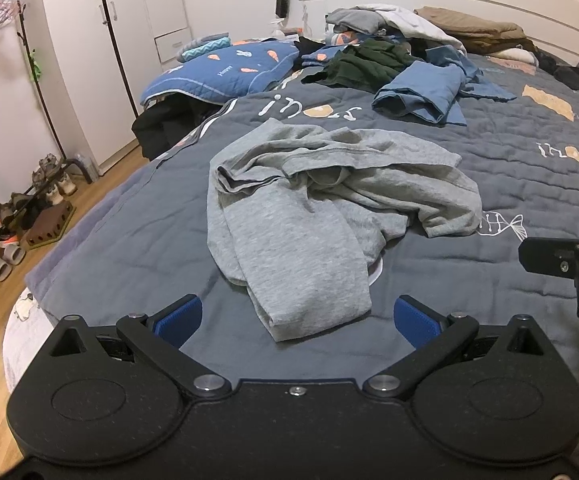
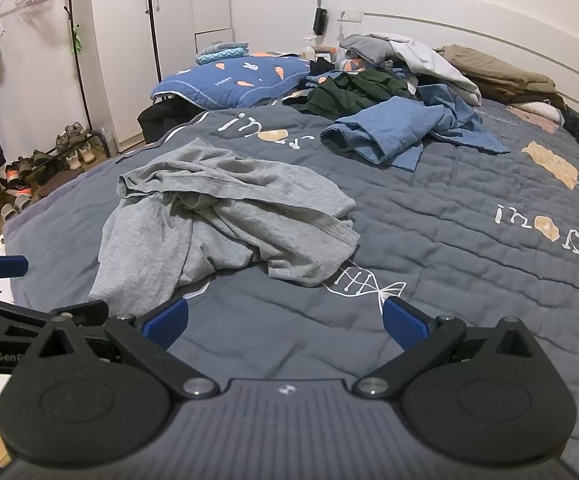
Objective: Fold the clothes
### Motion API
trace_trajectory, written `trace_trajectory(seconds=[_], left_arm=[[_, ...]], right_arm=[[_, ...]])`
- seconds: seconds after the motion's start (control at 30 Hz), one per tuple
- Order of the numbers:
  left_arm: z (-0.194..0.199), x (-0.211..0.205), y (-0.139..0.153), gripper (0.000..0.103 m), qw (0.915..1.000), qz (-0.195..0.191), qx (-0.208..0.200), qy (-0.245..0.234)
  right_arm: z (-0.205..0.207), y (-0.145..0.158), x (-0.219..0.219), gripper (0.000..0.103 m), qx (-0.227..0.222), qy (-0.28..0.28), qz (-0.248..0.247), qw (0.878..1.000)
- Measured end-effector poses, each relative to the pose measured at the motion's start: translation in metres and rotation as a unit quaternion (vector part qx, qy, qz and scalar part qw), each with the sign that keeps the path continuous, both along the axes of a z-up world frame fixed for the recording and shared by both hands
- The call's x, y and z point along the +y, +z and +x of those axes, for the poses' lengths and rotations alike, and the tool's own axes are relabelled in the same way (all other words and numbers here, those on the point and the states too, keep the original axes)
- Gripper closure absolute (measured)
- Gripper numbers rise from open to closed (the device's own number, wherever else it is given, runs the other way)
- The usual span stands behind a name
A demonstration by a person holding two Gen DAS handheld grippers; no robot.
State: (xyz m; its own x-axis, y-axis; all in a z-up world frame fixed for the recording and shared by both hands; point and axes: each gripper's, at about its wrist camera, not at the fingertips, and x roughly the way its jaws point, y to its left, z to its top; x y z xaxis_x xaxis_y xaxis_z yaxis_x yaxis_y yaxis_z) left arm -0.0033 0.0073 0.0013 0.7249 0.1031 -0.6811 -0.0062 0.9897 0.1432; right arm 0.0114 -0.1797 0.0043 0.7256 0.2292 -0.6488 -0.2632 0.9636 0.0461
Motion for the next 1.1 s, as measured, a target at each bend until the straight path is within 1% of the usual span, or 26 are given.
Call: trace_trajectory(seconds=[0.87, 1.03, 1.1], left_arm=[[0.0002, 0.0, 0.0, 0.0, 1.0, 0.002, -0.002, -0.003], [0.0017, 0.0045, 0.0035, 0.0, 1.0, -0.003, -0.008, -0.002], [0.0016, 0.0088, 0.0062, 0.0, 0.9998, -0.011, -0.016, -0.005]], right_arm=[[0.0007, -0.0011, 0.0012, 0.0, 0.004, 0.001, 0.0, 1.0], [0.0024, -0.0027, -0.0014, 0.0, 0.008, -0.004, 0.005, 1.0], [0.0036, -0.0045, -0.0033, 0.0, 0.013, -0.001, 0.006, 1.0]])
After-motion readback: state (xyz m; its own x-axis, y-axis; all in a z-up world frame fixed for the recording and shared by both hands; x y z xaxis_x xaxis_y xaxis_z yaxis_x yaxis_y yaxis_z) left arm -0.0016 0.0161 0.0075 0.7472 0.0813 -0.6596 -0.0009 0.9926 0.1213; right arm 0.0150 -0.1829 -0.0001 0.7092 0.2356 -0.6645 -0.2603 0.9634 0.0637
